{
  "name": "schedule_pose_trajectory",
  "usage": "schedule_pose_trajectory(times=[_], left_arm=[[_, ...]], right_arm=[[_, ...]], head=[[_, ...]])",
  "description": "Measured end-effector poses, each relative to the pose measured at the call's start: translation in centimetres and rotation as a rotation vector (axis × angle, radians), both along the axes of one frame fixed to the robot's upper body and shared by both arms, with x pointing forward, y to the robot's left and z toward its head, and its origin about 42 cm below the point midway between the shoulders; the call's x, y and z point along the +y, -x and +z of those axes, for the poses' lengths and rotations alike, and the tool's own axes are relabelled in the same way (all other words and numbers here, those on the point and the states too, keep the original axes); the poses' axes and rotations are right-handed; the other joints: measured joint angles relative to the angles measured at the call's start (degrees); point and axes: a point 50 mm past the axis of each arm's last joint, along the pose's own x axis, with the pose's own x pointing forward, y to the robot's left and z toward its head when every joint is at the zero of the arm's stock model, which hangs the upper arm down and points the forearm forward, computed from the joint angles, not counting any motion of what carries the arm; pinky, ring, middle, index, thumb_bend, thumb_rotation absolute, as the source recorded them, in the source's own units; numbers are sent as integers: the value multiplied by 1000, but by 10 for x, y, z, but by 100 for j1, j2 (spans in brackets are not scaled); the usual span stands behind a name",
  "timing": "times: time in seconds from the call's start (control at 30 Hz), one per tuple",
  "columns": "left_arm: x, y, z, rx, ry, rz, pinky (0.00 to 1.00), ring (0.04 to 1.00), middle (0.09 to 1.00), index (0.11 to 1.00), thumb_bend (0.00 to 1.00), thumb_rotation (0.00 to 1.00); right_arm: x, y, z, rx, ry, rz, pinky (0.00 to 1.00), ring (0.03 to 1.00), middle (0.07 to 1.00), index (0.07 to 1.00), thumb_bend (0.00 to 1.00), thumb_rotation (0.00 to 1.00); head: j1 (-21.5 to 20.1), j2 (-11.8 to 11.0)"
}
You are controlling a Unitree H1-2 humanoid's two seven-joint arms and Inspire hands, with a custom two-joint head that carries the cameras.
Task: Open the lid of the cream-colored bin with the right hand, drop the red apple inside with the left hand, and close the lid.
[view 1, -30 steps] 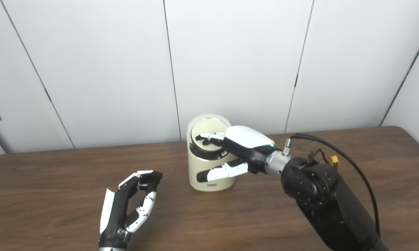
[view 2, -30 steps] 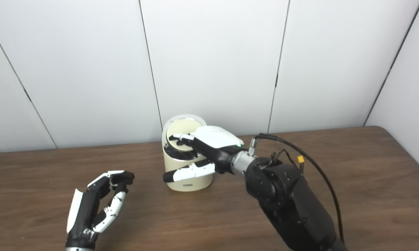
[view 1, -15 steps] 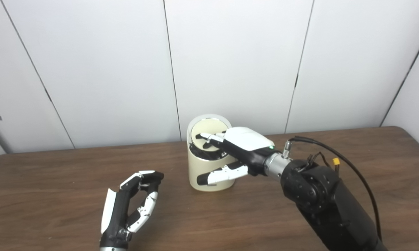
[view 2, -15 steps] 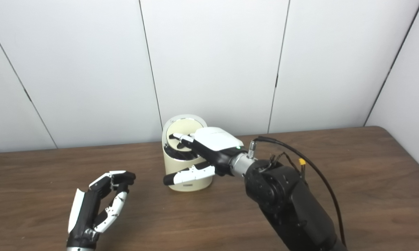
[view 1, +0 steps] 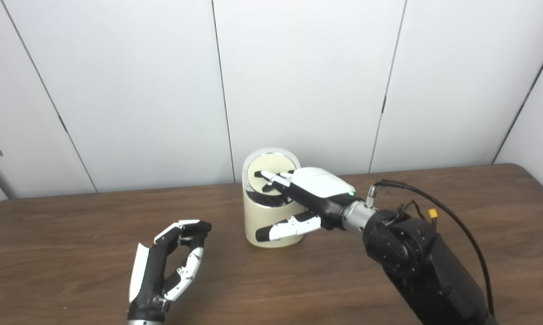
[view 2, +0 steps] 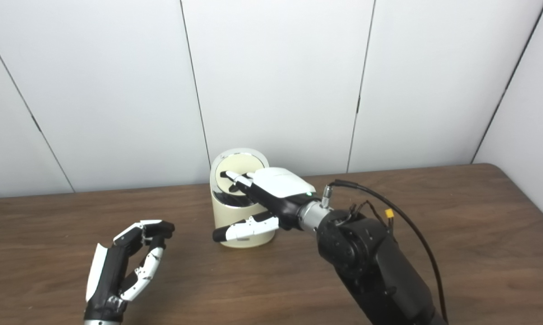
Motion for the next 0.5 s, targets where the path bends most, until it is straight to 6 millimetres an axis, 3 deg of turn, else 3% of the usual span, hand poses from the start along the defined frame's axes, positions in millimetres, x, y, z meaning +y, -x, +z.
schedule_pose_trajectory(times=[0.5], left_arm=[[0, 0, 0, 10, -3, 3, 529, 629, 648, 634, 212, 447]], right_arm=[[0, -1, -4, -25, -15, -8, 1000, 930, 851, 1000, 873, 959]], head=[[-17, -44]])
